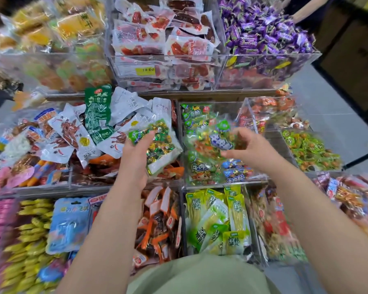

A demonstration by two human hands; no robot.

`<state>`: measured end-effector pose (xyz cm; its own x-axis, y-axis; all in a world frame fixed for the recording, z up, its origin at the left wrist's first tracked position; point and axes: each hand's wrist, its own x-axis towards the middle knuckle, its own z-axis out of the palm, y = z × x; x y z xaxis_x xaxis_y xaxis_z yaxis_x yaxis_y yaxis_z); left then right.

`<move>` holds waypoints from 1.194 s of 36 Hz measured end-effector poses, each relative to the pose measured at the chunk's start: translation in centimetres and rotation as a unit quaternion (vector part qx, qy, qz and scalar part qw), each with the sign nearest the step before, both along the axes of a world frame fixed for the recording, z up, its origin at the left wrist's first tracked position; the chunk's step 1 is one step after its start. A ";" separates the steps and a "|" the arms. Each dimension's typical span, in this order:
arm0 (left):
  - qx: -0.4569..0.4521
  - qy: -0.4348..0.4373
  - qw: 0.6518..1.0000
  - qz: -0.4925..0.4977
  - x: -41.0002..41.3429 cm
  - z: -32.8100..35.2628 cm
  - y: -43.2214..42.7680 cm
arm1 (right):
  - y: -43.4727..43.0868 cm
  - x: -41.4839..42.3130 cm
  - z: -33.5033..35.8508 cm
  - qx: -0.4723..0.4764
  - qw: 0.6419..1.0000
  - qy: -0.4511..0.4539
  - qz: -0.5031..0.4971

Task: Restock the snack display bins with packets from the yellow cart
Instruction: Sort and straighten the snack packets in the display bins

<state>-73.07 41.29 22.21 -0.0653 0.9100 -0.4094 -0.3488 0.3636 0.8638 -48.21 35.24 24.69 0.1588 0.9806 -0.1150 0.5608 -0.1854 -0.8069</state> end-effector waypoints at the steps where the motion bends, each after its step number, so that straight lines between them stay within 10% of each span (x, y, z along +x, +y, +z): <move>1: -0.001 -0.006 1.000 0.009 -0.2 0.4 -0.1 | 0.0 0.3 -0.1 -0.010 0.998 -0.053 0.033; 7: -0.005 -0.025 1.000 -0.002 -0.7 1.6 -0.5 | 0.8 -1.0 -4.5 -0.054 0.882 -0.413 0.220; 27: 0.014 -0.030 0.999 -0.020 -0.2 1.0 -1.0 | 1.3 -2.6 -7.8 -0.024 0.822 -0.520 0.230; 34: -0.035 -0.069 0.997 0.012 -0.2 1.5 -1.5 | -0.2 -4.9 -8.8 0.158 0.828 -0.506 0.182; 43: -0.030 -0.120 0.992 0.002 0.4 0.7 -1.5 | 1.9 -4.2 -9.5 0.007 0.873 -0.441 0.206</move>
<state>-72.65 39.75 22.94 0.0375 0.8838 -0.4663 -0.5427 0.4098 0.7332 -52.43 37.18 15.19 -0.1875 0.9757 -0.1129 0.9822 0.1856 -0.0274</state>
